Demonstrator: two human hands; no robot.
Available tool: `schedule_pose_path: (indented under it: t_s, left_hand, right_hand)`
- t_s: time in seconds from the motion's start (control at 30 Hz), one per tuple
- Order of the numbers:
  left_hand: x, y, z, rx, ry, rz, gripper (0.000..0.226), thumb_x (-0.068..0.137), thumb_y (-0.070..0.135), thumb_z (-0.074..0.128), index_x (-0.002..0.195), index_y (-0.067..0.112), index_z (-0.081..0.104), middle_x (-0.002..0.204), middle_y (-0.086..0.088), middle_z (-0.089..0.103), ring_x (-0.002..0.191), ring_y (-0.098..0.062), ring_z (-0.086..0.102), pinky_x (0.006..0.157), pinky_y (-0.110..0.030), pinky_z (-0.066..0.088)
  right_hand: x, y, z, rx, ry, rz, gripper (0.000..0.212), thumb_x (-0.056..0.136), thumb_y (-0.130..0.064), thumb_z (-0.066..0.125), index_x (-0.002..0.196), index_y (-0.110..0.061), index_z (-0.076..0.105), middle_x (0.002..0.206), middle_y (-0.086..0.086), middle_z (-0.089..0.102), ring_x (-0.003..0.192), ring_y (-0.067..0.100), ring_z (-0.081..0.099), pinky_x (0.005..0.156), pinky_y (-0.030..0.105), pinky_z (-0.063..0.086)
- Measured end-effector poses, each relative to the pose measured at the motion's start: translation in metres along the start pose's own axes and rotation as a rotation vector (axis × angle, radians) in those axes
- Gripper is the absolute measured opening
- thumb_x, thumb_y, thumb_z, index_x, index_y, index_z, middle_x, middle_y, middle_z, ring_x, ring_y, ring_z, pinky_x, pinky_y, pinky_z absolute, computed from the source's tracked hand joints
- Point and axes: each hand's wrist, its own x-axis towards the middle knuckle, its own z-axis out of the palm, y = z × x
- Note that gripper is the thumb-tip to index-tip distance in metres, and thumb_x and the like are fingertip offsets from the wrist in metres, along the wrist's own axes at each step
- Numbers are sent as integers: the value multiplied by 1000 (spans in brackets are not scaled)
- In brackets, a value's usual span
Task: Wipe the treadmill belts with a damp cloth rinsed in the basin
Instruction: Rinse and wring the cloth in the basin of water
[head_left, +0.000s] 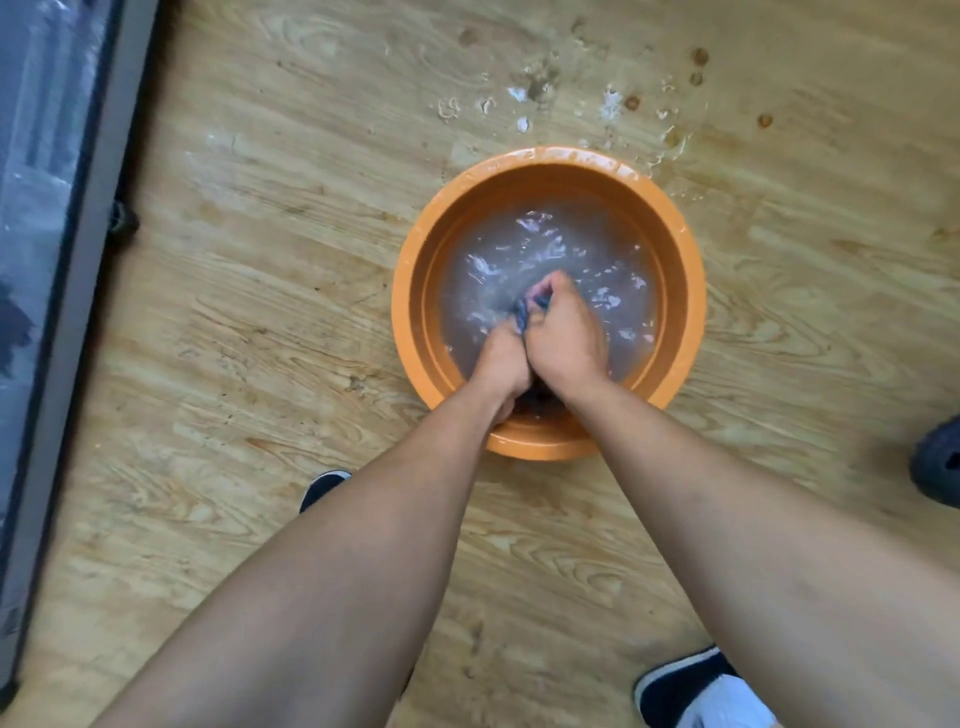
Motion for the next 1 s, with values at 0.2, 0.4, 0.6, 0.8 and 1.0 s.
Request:
schedule_pose_path:
  t_s: [0.2,0.4,0.6,0.8,1.0]
  left_hand:
    - [-10,-1,-4,167,-49,176,31,109,21,36,81,20,49,67,-7,55,54,-20,51,53,-34,44]
    - [-18,22,-19,234,61,360,39,109,25,48,70,19,44,61,10,45,60,-6,43,59,-24,36]
    - [8,23,-20,46,110,48,15,105,16,57,118,12,63,111,-12,72,98,-31,68,82,-35,56]
    - [3,31,12,-464,46,-280,28,101,38,58,111,14,70,100,-19,76,87,-35,75,73,-55,65]
    - [6,25,0,-445,286,-64,37,93,53,58,89,19,71,96,-8,78,94,-28,74,92,-48,62]
  right_hand:
    - [51,-6,-14,-59,-103,17,38,94,-10,55,129,-19,66,130,18,68,120,36,64,96,35,50]
    - [59,17,-12,-118,-89,67,31,101,-16,55,125,0,66,128,27,67,121,42,63,97,40,49]
    - [31,17,-27,-65,-74,-20,53,103,-49,41,92,-5,67,104,34,68,104,47,64,83,43,45]
    - [34,-7,-16,-69,-132,-85,11,101,-21,48,103,-17,59,103,19,67,102,41,62,79,41,43]
    - [46,-26,-6,-43,-218,25,22,102,-29,53,98,-12,66,114,24,67,111,38,63,84,39,44]
